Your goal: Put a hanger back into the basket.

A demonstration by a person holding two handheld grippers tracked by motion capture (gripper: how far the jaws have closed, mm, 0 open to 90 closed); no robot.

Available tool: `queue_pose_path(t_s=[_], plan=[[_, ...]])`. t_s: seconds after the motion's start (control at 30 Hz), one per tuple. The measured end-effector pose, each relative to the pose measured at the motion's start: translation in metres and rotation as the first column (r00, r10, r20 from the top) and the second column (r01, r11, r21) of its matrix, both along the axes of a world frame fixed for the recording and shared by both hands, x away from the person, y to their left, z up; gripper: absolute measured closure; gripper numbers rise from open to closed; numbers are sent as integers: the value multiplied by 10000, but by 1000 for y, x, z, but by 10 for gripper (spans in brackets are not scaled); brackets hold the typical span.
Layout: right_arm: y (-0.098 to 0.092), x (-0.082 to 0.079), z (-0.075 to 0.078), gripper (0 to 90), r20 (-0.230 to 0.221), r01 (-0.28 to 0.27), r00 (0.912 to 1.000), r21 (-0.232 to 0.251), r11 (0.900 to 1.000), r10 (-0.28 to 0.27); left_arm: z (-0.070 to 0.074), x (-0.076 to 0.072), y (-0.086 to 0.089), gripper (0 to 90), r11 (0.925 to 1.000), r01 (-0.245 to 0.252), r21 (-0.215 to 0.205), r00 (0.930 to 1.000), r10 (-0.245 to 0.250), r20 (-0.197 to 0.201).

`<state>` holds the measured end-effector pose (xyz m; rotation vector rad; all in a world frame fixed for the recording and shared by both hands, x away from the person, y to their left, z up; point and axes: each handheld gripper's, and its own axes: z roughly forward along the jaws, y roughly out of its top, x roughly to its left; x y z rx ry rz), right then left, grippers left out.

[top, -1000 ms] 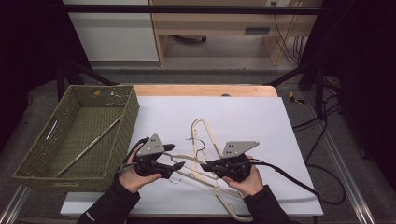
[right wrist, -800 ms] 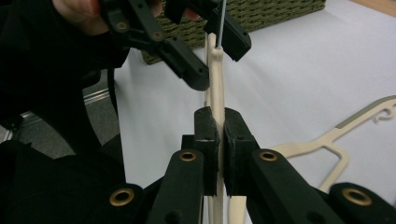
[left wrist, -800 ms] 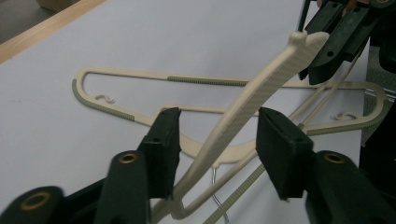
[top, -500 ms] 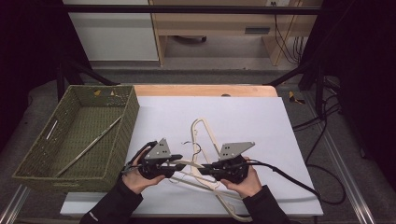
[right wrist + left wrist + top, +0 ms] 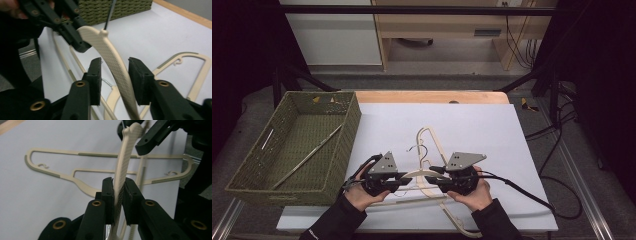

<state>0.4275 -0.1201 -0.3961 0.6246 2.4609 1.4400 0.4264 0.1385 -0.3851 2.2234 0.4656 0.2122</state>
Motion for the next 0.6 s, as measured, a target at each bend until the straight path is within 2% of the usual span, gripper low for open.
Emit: queue_pose_path(t_s=[0.03, 0.13, 0.2, 0.27, 0.33, 0.4, 0.5, 0.53, 0.57, 0.6], plan=[[0, 0, 0, 588, 11, 96, 10000, 1, 10000, -96, -1, -1, -1, 825, 9998, 147, -117, 9997, -149, -203], [0, 0, -1, 549, 45, 213, 9998, -4, 9998, -213, -1, -2, -3, 838, 9996, 235, -122, 9994, -238, -246], [0, 0, -1, 492, 164, 342, 9993, 38, 9994, -343, 0, -4, -4, 854, 9995, 244, -193, 9995, -248, -215], [-2, 0, 1, 439, 217, 484, 9986, 92, 9988, -486, 2, -6, -4, 860, 9998, 70, -211, 10000, -71, -43], [-6, -1, 4, 397, 271, 604, 9978, 313, 9977, -613, 2, -6, -3, 862, 9997, -39, -245, 10000, 39, -15], [-14, 0, 7, 355, 264, 826, 9961, 609, 9947, -843, 4, -5, 2, 862, 9988, -347, -358, 9994, 349, 55], [-28, 1, 10, 303, 156, 1292, 9912, 986, 9867, -1314, 6, -4, 8, 862, 9964, -693, -481, 9975, 700, 126], [-28, 1, 10, 303, 156, 1292, 9912, 986, 9867, -1314, 6, -4, 8, 862, 9964, -693, -481, 9975, 700, 126], [-38, 2, 10, 266, 83, 1707, 9849, 1183, 9782, -1729, 8, -4, 10, 862, 9946, -886, -547, 9958, 896, 161], [-38, 2, 10, 266, 83, 1707, 9849, 1183, 9782, -1729, 8, -4, 10, 862, 9946, -886, -547, 9958, 896, 161]])
